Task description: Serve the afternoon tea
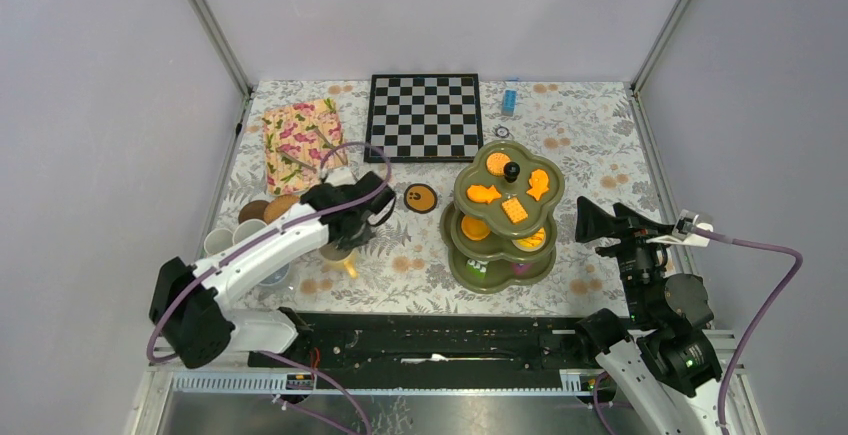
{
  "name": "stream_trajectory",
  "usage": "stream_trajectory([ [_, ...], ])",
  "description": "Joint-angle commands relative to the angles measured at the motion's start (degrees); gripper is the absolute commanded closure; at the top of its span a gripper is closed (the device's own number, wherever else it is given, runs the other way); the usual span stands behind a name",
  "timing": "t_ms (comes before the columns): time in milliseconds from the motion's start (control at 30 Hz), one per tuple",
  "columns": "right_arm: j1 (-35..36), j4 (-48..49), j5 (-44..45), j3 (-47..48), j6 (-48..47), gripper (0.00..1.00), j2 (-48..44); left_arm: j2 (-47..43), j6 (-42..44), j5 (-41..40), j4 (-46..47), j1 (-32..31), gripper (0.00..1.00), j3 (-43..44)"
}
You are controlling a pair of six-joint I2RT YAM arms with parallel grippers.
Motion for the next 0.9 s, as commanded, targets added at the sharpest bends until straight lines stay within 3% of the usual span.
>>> stream_trajectory([
  [0,0.26,0.88,1.5,0.31,-0.22,0.02,-0.59,6.66,16.32,-1.56,8.19,-3.87,1.0,11.66],
  [300,0.26,-0.04,1.7,1.47,-0.6,0.02,-0.54,14.4,29.99,6.38,28.37,-4.07,1.0,18.2],
  [533,0.26,-0.73,1.92,1.92,-0.23,0.02,-0.91,22.81,32.01,9.74,34.18,-3.09,1.0,23.03],
  [867,0.26,-2.01,2.79,2.97,-0.71,0.02,-1.34,28.24,33.95,11.03,37.73,-1.08,1.0,25.95],
])
